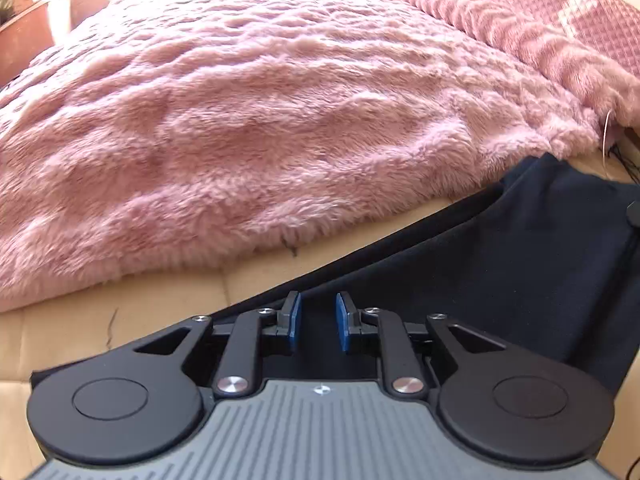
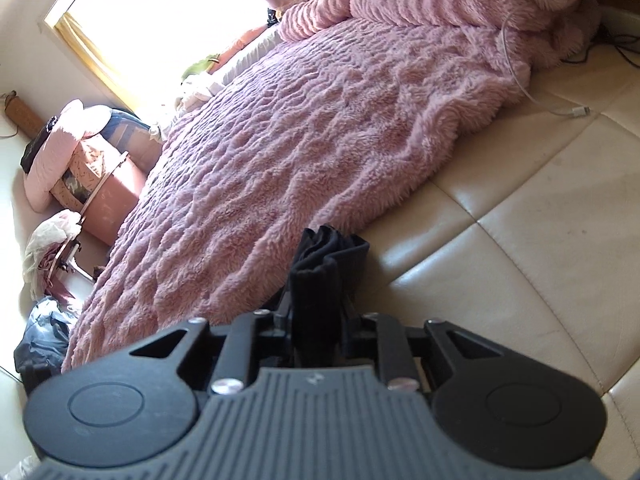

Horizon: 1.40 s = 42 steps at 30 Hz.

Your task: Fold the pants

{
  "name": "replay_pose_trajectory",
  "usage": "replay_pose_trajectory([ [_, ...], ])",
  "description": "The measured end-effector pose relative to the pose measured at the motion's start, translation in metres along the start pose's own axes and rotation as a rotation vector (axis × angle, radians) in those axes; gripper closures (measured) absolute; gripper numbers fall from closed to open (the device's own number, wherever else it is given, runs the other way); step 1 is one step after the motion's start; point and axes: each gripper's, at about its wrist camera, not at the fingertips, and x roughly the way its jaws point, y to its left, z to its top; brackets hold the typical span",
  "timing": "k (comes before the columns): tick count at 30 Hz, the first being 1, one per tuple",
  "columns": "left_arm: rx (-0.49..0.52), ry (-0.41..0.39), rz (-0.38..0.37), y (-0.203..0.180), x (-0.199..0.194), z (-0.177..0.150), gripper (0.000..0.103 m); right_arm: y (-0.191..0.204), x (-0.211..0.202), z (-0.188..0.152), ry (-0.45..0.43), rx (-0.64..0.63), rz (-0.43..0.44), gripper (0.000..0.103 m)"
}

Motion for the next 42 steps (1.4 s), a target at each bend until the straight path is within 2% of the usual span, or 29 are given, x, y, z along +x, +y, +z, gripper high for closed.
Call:
replay_pose_trajectory([
  [4, 0.058, 0.011, 0.047, -0.013, 0.014, 0.008, 0.082, 0.007, -0.008, 0.003, -0.009, -0.027, 0.034, 0.088],
  [8, 0.078, 0.018, 0.061, -0.016, 0.017, 0.010, 0.082, 0.027, -0.027, 0.006, -0.050, -0.085, 0.123, 0.088],
  [11, 0.067, -0.008, 0.066, -0.016, 0.009, 0.009, 0.082, 0.050, -0.036, 0.008, -0.059, -0.134, 0.164, 0.088],
  [14, 0.069, -0.031, 0.028, -0.023, -0.012, 0.002, 0.082, 0.065, -0.037, 0.012, -0.056, -0.164, 0.168, 0.088],
  [18, 0.115, -0.024, -0.050, -0.046, -0.038, -0.029, 0.082, 0.073, -0.038, 0.010, -0.051, -0.174, 0.188, 0.088],
  [21, 0.147, 0.012, -0.066, -0.062, -0.046, -0.050, 0.082, 0.078, -0.038, 0.009, -0.047, -0.179, 0.199, 0.088],
  [25, 0.140, 0.023, -0.094, -0.075, -0.059, -0.073, 0.086, 0.083, -0.034, 0.008, -0.031, -0.197, 0.202, 0.088],
  [29, 0.139, 0.021, -0.121, -0.082, -0.072, -0.085, 0.086, 0.084, -0.031, 0.004, -0.021, -0.211, 0.193, 0.088],
  [32, 0.144, 0.050, -0.133, -0.088, -0.070, -0.090, 0.086, 0.080, -0.031, 0.005, -0.024, -0.208, 0.187, 0.088],
  [36, 0.099, 0.063, -0.144, -0.086, -0.067, -0.097, 0.086, 0.079, -0.031, -0.001, -0.014, -0.204, 0.189, 0.088],
  [42, 0.053, 0.046, -0.226, -0.076, -0.095, -0.111, 0.085, 0.097, -0.039, -0.009, -0.027, -0.262, 0.199, 0.088],
])
